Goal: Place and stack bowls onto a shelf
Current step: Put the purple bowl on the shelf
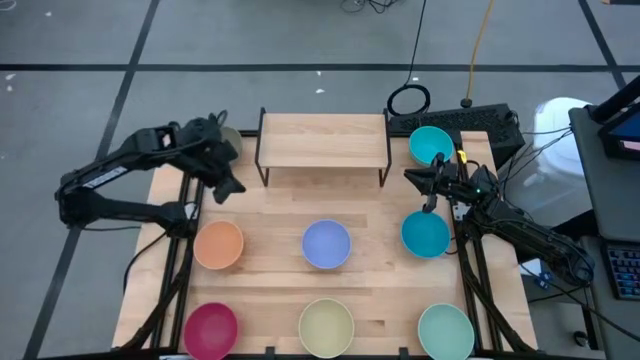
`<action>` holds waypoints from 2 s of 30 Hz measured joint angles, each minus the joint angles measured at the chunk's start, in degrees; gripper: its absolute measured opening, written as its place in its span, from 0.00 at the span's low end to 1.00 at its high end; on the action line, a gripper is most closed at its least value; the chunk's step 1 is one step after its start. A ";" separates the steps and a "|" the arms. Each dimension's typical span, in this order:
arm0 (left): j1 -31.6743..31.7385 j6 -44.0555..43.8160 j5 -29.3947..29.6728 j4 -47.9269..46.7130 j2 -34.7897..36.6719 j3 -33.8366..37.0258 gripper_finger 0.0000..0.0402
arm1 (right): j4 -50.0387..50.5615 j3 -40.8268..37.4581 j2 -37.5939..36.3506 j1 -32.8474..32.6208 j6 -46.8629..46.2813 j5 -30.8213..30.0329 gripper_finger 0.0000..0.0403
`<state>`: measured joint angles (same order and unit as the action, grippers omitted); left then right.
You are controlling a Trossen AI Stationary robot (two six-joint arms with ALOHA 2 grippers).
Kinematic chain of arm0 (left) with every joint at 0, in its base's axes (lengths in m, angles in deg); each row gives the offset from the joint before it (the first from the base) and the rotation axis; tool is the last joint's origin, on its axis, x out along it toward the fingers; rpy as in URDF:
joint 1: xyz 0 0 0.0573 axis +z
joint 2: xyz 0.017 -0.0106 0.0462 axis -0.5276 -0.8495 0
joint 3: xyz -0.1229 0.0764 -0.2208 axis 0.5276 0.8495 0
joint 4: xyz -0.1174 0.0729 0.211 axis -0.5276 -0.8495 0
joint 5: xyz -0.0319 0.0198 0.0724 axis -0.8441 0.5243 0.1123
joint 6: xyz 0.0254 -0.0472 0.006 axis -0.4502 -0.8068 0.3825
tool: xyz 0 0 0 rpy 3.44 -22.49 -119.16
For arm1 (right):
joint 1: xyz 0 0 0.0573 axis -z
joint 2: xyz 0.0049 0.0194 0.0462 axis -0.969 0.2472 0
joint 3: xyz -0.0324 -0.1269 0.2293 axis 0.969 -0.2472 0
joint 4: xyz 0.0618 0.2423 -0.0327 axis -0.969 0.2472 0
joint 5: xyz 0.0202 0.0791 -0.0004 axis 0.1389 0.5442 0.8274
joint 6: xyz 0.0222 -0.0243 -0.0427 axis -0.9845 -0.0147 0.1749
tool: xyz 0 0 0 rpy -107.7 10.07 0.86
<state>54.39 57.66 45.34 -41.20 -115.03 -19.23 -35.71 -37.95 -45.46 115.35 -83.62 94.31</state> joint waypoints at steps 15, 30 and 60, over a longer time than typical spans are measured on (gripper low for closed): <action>-10.60 -6.66 -0.45 4.78 -11.18 0.00 0.32 | -0.28 0.00 0.00 -0.02 -0.02 0.31 0.19; -23.99 -30.79 16.76 17.33 -24.12 0.00 0.32 | -2.75 0.00 -0.02 -0.02 -0.02 0.39 0.19; -33.55 -52.80 29.54 27.72 -40.12 0.00 0.32 | -8.77 0.02 -0.07 0.00 -1.09 3.39 0.19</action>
<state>20.84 4.87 74.89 -13.47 -155.14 -19.23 -44.48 -37.93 -45.53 115.35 -84.72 97.70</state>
